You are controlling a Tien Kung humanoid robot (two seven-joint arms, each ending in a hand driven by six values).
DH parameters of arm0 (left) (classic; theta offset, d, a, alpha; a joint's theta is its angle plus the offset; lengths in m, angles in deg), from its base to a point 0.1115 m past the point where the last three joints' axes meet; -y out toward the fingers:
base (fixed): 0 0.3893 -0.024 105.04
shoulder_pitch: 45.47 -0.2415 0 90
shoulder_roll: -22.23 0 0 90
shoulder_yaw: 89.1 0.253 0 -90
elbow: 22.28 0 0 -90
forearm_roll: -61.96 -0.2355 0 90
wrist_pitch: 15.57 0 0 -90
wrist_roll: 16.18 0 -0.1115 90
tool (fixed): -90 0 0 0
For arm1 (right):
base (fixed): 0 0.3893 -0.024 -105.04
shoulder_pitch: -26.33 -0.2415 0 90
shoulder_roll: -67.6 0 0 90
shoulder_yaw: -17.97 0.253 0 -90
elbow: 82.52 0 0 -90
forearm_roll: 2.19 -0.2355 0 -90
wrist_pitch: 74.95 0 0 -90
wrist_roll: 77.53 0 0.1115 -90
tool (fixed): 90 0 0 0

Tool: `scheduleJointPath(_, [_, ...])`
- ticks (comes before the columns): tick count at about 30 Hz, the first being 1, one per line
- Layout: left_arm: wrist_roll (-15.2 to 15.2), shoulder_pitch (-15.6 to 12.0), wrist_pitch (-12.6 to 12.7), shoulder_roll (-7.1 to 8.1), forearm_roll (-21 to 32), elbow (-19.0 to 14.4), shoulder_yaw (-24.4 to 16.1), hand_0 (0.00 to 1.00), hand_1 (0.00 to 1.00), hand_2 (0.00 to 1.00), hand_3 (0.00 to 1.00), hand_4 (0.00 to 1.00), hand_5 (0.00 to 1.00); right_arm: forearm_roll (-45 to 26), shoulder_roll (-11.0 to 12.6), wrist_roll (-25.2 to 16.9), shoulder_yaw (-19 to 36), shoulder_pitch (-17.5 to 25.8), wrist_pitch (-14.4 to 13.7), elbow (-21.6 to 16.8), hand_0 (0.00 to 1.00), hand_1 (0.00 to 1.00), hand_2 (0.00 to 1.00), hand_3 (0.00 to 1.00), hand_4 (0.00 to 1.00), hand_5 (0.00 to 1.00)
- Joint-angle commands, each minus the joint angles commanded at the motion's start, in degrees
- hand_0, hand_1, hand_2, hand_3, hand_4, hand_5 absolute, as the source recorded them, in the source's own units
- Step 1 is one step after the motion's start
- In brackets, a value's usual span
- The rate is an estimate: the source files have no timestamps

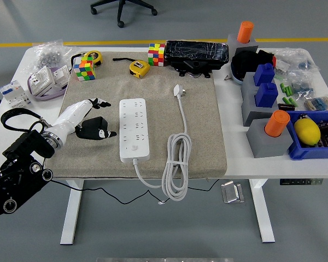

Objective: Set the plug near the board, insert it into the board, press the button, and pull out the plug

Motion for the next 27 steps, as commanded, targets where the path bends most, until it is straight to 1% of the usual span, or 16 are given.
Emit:
scheduleJointPath(1, [0.0, 0.0, 0.0, 0.0, 0.0, 0.2, 0.0, 0.791, 0.757, 0.762, 0.754, 0.998, 0.26, 0.0, 0.0, 0.0, 0.0, 0.0, 0.0, 0.0, 0.587, 0.666, 0.64, 0.566, 0.977, 0.58])
scheduleJointPath(2, [0.0, 0.1, 0.0, 0.01, 0.1, 0.3, 0.0, 0.76, 0.724, 0.738, 0.662, 0.863, 0.173, 0.0, 0.0, 0.0, 0.0, 0.0, 0.0, 0.0, 0.587, 0.666, 0.64, 0.566, 0.977, 0.58])
scheduleJointPath(8, [0.1, 0.7, -0.3, 0.22, 0.8, 2.6, 0.6, 0.76, 0.724, 0.738, 0.662, 0.863, 0.173, 0.0, 0.0, 0.0, -0.1, 0.0, 0.0, -0.2, 0.587, 0.666, 0.64, 0.566, 0.977, 0.58])
scheduleJointPath(9, [0.1, 0.8, -0.4, 0.23, 0.9, 2.9, 0.7, 0.737, 0.706, 0.659, 0.606, 0.8, 0.165, 0.1, 0.0, 0.0, -0.1, 0.0, 0.0, -0.2, 0.588, 0.666, 0.64, 0.566, 0.977, 0.581])
scheduleJointPath(14, [0.3, 1.6, -0.2, 0.0, 1.8, 4.8, 2.0, 0.737, 0.706, 0.659, 0.606, 0.8, 0.165, 0.1, -0.1, 0.0, 0.0, -0.1, 0.0, -0.2, 0.588, 0.666, 0.64, 0.566, 0.977, 0.581])
scheduleJointPath(15, [0.6, 1.9, 0.0, -0.13, 2.2, 5.2, 2.2, 0.706, 0.66, 0.633, 0.594, 0.756, 0.139, 0.1, -0.1, 0.0, 0.1, -0.1, 0.0, -0.2, 0.587, 0.667, 0.64, 0.566, 0.977, 0.581])
scheduleJointPath(20, [0.9, 2.9, 0.5, -0.75, 3.4, 6.9, 3.3, 0.706, 0.66, 0.633, 0.594, 0.756, 0.139, 0.1, 0.0, 0.0, 0.0, -0.2, 0.0, -0.3, 0.587, 0.667, 0.64, 0.566, 0.977, 0.581])
scheduleJointPath(21, [0.8, 3.1, 0.5, -0.83, 3.6, 7.2, 3.5, 0.685, 0.606, 0.608, 0.578, 0.722, 0.115, 0.1, 0.0, 0.0, 0.0, -0.2, 0.0, -0.4, 0.587, 0.668, 0.64, 0.566, 0.977, 0.58])
scheduleJointPath(26, [-0.2, 4.1, -0.8, -1.15, 4.3, 8.2, 4.6, 0.685, 0.606, 0.608, 0.578, 0.722, 0.115, 0.1, 0.0, -0.1, 0.0, -0.2, 0.0, -0.4, 0.587, 0.668, 0.64, 0.566, 0.977, 0.58])
scheduleJointPath(27, [-0.3, 4.1, -1.2, -1.17, 4.3, 8.2, 4.6, 0.554, 0.533, 0.578, 0.566, 0.691, 0.068, 0.1, 0.0, -0.1, 0.0, -0.2, 0.0, -0.4, 0.587, 0.667, 0.639, 0.566, 0.977, 0.58])
